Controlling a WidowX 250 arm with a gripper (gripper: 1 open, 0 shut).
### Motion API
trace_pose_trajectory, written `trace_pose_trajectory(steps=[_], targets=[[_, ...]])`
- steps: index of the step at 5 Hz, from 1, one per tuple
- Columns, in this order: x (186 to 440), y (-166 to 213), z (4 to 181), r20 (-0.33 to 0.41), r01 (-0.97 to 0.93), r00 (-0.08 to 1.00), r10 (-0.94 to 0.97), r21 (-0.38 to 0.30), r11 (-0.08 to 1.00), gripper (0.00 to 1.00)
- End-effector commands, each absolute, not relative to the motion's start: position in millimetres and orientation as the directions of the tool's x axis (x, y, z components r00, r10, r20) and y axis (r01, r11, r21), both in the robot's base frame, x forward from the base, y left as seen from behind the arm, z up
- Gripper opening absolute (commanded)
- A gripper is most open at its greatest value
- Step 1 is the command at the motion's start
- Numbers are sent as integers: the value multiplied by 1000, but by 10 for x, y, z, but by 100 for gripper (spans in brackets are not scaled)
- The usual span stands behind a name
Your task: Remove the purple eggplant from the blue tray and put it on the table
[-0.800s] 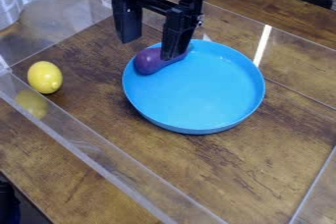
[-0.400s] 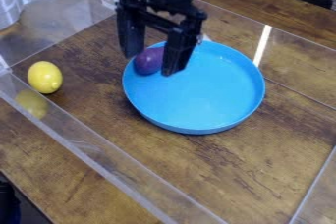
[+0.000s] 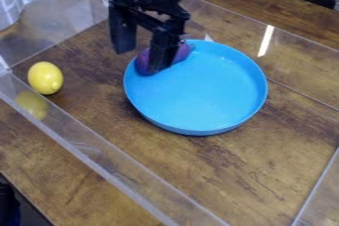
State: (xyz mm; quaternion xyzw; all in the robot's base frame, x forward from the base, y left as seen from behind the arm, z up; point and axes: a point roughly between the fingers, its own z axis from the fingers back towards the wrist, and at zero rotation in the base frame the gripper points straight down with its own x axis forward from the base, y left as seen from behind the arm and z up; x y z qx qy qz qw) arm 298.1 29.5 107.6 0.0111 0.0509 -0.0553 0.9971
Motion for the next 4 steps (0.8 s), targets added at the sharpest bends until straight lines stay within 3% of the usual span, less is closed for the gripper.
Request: trace_pose_trajectory(steps=[1, 4], targets=[[3000, 439, 1121, -81, 150, 986, -147, 31, 988, 100], [3060, 641, 976, -94, 298, 952, -293, 51, 953, 100]])
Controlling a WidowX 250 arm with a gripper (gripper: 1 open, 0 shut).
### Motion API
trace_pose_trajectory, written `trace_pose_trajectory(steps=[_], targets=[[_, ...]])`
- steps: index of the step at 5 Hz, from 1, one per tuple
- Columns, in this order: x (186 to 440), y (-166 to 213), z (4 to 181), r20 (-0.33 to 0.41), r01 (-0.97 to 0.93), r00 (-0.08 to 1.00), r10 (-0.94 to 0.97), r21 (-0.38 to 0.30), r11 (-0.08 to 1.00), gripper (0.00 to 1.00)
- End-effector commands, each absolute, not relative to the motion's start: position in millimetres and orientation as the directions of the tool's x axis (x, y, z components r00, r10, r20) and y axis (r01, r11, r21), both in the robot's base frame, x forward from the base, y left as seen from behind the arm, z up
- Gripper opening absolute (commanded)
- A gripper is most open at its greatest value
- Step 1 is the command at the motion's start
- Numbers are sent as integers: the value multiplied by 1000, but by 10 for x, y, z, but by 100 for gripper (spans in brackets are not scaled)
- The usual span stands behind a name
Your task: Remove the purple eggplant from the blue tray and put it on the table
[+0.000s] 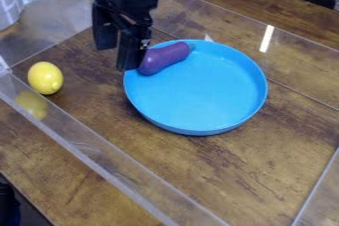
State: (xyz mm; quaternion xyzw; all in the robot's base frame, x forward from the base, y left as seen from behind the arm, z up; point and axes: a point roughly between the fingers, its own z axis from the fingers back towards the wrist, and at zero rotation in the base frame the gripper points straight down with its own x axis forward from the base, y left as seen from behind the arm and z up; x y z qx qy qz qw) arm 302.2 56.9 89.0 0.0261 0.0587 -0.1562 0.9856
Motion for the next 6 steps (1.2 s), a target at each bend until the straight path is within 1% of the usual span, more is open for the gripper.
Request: trace_pose_trajectory(steps=[1, 2, 6], targets=[[3121, 672, 922, -91, 341, 938, -336, 58, 938, 100], [3164, 715, 874, -91, 386, 921, -379, 70, 920, 100], [3221, 857, 727, -99, 442, 896, -434, 91, 892, 100]])
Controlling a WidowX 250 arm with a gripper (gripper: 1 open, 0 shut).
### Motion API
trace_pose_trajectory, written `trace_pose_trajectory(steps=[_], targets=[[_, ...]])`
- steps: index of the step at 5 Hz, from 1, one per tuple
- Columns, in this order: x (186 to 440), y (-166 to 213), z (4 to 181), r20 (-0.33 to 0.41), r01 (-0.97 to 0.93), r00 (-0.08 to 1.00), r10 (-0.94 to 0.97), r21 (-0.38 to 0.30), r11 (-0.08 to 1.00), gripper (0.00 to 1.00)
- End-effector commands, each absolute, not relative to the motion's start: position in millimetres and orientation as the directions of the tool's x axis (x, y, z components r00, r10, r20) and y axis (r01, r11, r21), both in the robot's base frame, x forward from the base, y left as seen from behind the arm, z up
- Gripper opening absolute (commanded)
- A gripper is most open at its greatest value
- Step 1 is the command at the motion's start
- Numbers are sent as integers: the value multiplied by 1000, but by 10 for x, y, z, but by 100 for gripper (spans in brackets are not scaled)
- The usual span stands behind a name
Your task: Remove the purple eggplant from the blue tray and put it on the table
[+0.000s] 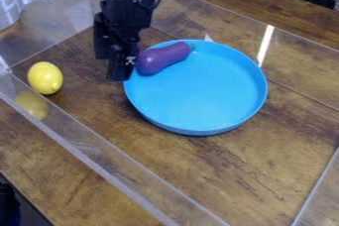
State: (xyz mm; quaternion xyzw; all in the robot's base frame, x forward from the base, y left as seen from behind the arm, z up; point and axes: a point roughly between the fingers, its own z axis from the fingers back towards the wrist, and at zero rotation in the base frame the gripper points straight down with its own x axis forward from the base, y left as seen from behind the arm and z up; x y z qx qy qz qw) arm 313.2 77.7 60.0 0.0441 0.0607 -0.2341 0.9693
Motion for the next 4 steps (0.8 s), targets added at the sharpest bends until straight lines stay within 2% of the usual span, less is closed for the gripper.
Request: trace_pose_trajectory(steps=[1, 2, 3, 4], targets=[[3238, 878, 692, -99, 453, 890, -445, 94, 886, 100], [3241, 916, 673, -102, 464, 885, -455, 101, 880, 100], [3241, 933, 665, -105, 468, 883, -458, 103, 878, 0], [3243, 940, 654, -106, 476, 878, -466, 104, 873, 0]])
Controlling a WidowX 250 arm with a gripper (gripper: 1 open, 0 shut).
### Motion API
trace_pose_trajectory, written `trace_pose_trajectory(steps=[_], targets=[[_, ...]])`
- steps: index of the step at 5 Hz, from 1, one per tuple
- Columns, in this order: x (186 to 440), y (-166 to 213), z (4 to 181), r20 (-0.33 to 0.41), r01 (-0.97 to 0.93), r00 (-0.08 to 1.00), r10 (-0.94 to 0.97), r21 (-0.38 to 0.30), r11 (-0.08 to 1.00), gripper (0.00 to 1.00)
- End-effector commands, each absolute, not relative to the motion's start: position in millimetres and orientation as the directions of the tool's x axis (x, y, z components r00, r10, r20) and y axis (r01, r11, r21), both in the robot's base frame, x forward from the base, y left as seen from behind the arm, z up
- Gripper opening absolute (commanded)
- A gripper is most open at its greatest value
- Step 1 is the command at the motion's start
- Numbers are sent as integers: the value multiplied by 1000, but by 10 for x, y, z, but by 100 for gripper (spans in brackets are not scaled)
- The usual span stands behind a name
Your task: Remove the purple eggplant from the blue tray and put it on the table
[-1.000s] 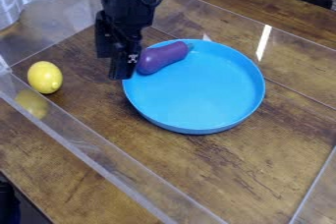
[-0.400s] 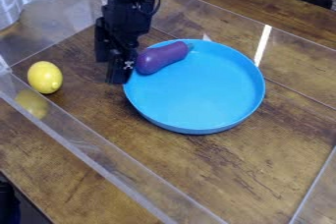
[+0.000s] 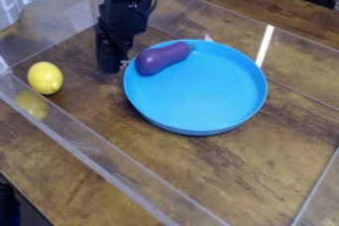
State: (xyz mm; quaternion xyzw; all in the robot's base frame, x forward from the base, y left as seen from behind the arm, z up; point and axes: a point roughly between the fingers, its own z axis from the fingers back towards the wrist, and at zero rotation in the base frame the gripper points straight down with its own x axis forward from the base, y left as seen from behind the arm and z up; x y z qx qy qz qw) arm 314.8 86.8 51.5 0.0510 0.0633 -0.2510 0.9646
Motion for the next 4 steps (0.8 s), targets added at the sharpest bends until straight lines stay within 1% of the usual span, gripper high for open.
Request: trace_pose_trajectory(steps=[1, 2, 3, 4], targets=[[3234, 1002, 685, -110, 482, 875, -471, 107, 870, 0], [3225, 1073, 725, -116, 486, 873, -474, 113, 867, 0], [3239, 1089, 712, -111, 490, 871, -479, 116, 864, 100], [3255, 1102, 700, -104, 495, 868, -485, 120, 861, 100]])
